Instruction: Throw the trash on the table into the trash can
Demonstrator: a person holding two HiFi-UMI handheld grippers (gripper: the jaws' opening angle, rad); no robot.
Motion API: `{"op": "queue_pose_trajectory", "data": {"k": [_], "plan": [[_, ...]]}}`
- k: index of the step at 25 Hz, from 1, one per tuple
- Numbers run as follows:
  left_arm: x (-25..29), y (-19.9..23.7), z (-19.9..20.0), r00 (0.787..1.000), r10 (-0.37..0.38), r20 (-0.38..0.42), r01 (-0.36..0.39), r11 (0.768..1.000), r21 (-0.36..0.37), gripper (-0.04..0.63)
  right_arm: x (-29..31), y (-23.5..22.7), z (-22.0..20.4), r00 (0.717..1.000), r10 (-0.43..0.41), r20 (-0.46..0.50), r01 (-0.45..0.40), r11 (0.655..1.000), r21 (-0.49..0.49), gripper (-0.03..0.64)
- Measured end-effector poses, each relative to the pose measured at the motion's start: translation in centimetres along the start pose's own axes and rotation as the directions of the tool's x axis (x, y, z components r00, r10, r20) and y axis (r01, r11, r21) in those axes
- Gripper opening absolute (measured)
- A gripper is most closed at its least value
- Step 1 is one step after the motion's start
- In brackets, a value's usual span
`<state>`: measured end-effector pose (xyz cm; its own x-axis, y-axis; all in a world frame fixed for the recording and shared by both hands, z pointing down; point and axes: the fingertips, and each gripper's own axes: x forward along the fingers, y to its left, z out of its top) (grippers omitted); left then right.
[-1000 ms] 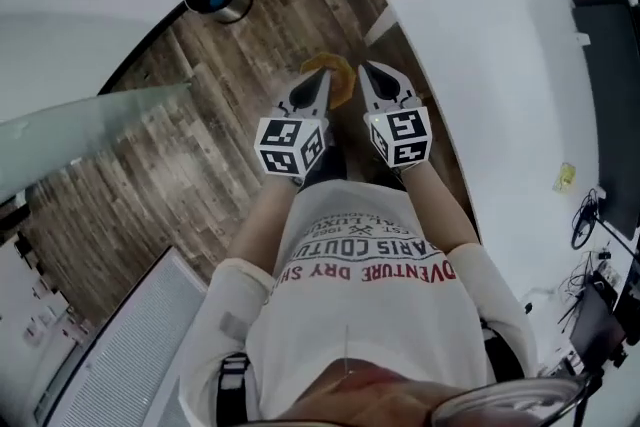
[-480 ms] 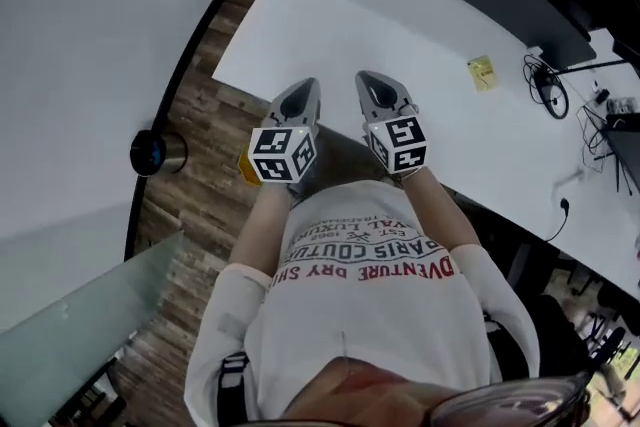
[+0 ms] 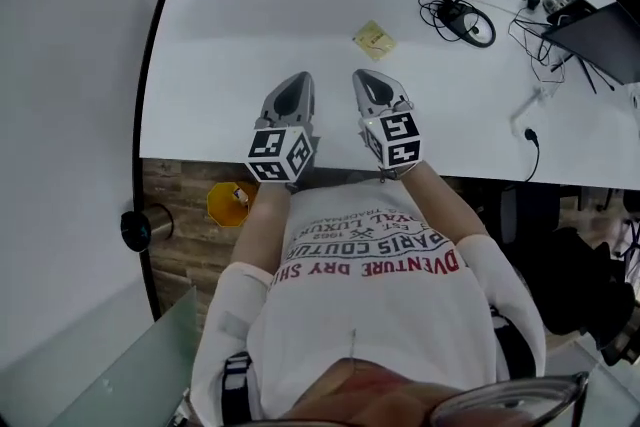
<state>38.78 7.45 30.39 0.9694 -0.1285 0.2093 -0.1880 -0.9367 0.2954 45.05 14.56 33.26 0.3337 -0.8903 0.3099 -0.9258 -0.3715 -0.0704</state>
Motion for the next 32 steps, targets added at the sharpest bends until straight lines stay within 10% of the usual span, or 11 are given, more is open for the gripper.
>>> {"op": "queue_pose_trajectory", "data": {"k": [9,32], "plan": [[5.5,-4.6,-0.3,0.991,-0.108,-0.077,0.113,0.992,0.061,0.023,-1.6,-7.6,-0.2,0.989,-0.144,0.018,0.142,0.986,0.088,0.026],[9.3,4.9,-2.4,0.945,-0.234,-0.229,0.231,0.972,-0.04,0.023,6.2,-8.1,-5.2,0.927,-0.285,-0.243,0.331,0.926,0.179,0.028]]}}
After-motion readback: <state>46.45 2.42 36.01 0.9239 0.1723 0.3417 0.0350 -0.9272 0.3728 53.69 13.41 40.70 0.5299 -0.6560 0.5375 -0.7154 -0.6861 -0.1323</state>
